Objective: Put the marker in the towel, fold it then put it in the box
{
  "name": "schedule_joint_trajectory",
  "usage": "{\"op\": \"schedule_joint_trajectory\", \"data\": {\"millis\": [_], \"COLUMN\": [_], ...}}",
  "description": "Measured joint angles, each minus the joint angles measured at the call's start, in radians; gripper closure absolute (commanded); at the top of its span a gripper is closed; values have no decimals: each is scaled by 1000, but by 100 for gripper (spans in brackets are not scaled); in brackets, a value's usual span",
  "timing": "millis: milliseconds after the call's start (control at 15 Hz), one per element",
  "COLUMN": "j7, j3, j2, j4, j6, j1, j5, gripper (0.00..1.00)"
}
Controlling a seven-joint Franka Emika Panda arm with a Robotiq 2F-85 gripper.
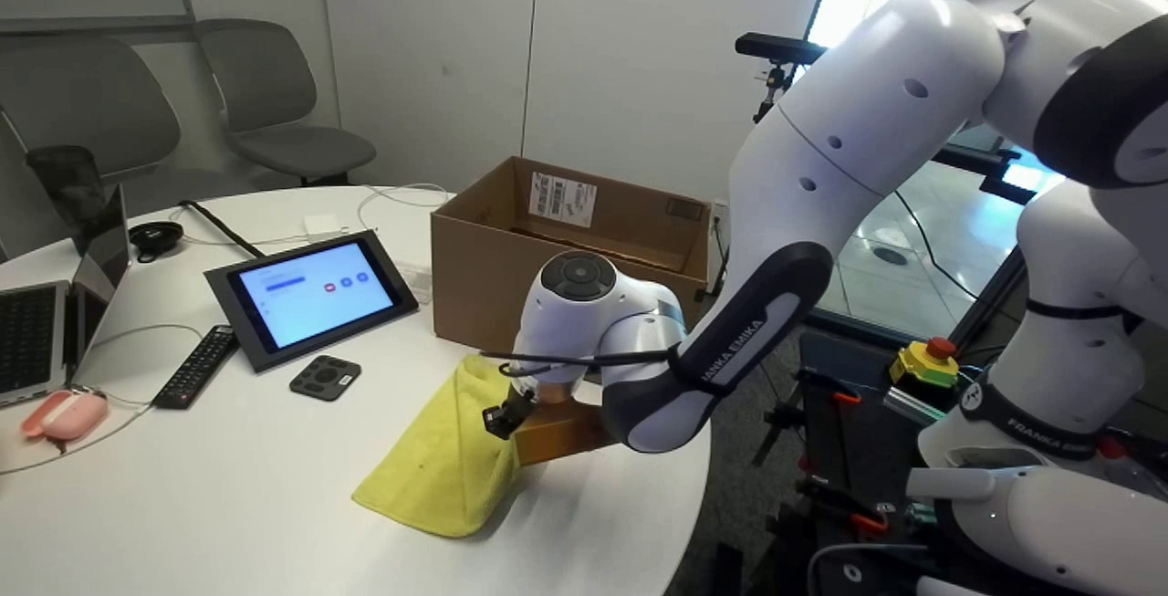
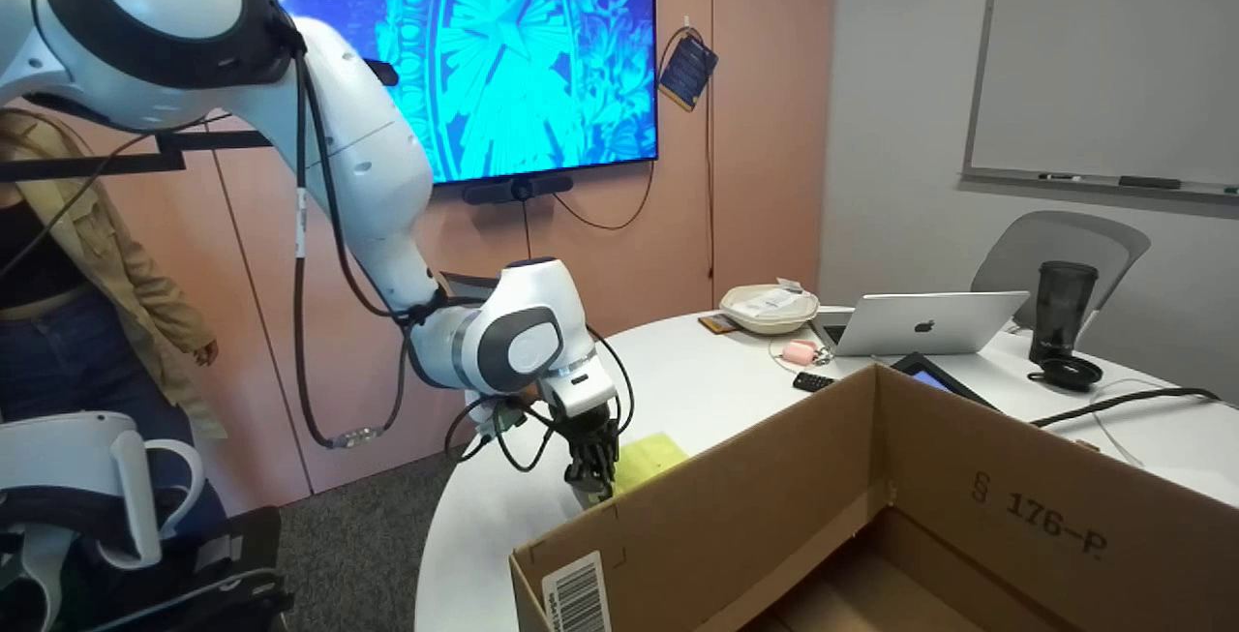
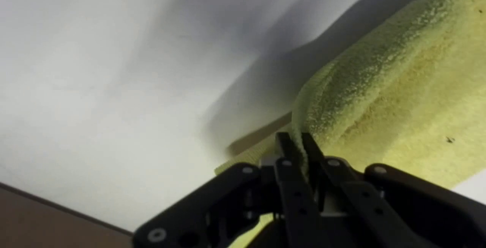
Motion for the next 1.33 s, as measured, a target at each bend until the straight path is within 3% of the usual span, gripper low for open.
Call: {"op": "schedule_joint_trajectory", "data": {"millis": [267, 600, 867, 1133, 1200, 1333], "j7": [19, 19, -34, -162, -196, -257], "j3": [-85, -91, -19, 115, 147, 199], "j2": [-48, -48, 19, 135, 167, 230], "j4": [19, 129, 309, 507, 552, 643], "j6": [-40, -100, -156, -212, -228, -262], "j1": [81, 87, 30, -65, -87, -122], "j5": [-39, -108, -137, -137, -137, -136], "gripper": [94, 95, 95, 94, 69, 64]}}
